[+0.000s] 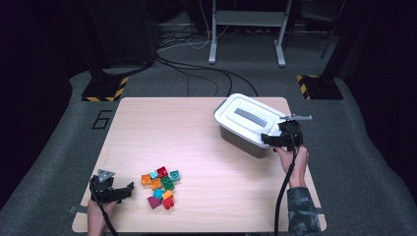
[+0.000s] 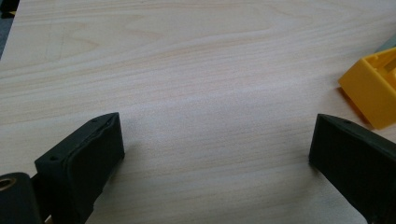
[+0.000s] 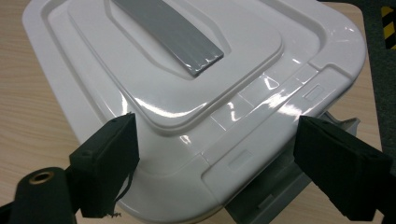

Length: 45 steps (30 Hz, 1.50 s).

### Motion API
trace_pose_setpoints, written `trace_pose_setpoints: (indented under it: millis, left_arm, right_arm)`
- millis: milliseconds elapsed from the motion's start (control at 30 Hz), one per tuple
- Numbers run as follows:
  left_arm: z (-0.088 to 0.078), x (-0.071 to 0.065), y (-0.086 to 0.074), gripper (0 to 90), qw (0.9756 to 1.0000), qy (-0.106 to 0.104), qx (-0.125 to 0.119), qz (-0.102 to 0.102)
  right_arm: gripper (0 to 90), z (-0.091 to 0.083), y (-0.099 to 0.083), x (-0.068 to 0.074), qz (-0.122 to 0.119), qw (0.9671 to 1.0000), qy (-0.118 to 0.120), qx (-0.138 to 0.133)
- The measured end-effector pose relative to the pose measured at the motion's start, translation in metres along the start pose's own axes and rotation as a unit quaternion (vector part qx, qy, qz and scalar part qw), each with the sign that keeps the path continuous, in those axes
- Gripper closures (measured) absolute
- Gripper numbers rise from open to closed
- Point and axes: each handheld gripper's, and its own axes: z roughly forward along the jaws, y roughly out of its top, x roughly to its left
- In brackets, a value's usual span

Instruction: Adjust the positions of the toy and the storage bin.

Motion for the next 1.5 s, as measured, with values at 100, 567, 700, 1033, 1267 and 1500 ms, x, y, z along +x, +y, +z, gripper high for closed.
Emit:
trace_pose_setpoints:
  millis: [100,567,700,1033,1267,1500]
  left_arm:
    - [0.000,0.000,0.000,2.8,1.0000,0.000,0.000,0.000]
    - [0.000,0.000,0.000,2.8,1.0000,0.000,0.000,0.000]
    - [0.000,0.000,0.000,2.8,1.0000,0.000,0.000,0.000]
    - [0.000,0.000,0.000,2.8,1.0000,0.000,0.000,0.000]
    - [0.000,0.000,0.000,2.8,1.0000,0.000,0.000,0.000]
    - [0.000,0.000,0.000,2.8,1.0000,0.000,0.001,0.001]
  right_arm:
    - [13.3,-0.003,-0.003,0.007,-0.001,1.0000,0.001,-0.001]
    - [13.3,-0.011,-0.003,0.019,-0.029,0.9995,0.000,-0.009]
    - [13.1,-0.013,0.005,0.017,-0.045,0.9987,-0.009,-0.019]
    - [14.4,0.006,0.027,0.014,-0.066,0.9975,0.003,-0.024]
    - [19.4,0.021,0.039,0.017,-0.076,0.9969,0.011,-0.015]
    - [32.3,0.042,0.054,0.025,-0.093,0.9956,0.013,0.005]
